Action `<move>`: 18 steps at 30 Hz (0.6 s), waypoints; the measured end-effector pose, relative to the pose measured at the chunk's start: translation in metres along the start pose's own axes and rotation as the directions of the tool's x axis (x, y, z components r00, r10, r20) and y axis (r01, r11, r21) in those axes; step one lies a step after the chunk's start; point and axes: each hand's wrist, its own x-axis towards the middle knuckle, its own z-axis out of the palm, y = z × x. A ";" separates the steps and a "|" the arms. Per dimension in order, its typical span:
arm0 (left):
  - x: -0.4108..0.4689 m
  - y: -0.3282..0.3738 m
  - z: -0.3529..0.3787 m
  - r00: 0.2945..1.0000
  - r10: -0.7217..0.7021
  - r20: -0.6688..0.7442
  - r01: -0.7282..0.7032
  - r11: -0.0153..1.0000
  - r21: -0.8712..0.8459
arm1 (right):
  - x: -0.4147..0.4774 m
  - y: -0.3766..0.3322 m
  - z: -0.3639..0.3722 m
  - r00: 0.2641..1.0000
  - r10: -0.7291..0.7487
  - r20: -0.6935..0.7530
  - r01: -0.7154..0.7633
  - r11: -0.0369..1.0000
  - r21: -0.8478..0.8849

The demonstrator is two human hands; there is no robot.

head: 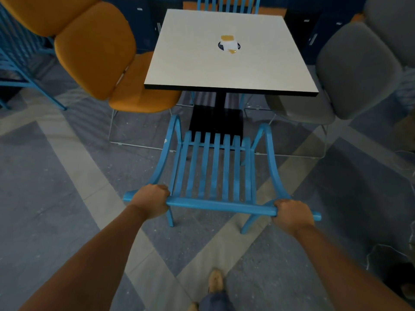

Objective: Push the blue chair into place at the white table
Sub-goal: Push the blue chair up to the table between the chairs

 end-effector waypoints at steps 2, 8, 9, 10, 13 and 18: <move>0.012 -0.001 -0.006 1.000 -0.009 0.002 0.009 1.000 -0.019 | 0.016 0.004 -0.006 1.000 -0.007 0.002 0.007 1.000 0.000; 0.044 -0.007 -0.019 1.000 -0.006 -0.006 0.006 1.000 -0.024 | 0.052 0.012 -0.016 0.999 -0.035 -0.019 0.035 0.999 0.009; 0.047 -0.007 -0.020 1.000 -0.002 -0.010 0.002 1.000 -0.024 | 0.056 0.014 -0.018 0.999 -0.042 -0.020 0.042 0.999 0.008; 0.048 -0.007 -0.021 1.000 0.001 -0.013 -0.002 1.000 -0.028 | 0.059 0.016 -0.019 0.999 -0.050 -0.019 0.050 0.999 0.006; 0.052 -0.007 -0.021 1.000 0.009 -0.011 -0.010 1.000 -0.028 | 0.063 0.020 -0.018 0.998 -0.068 -0.007 0.068 0.998 0.003; 0.053 -0.008 -0.021 1.000 0.005 -0.005 -0.005 0.999 -0.040 | 0.064 0.022 -0.016 0.998 -0.067 -0.001 0.067 0.998 0.006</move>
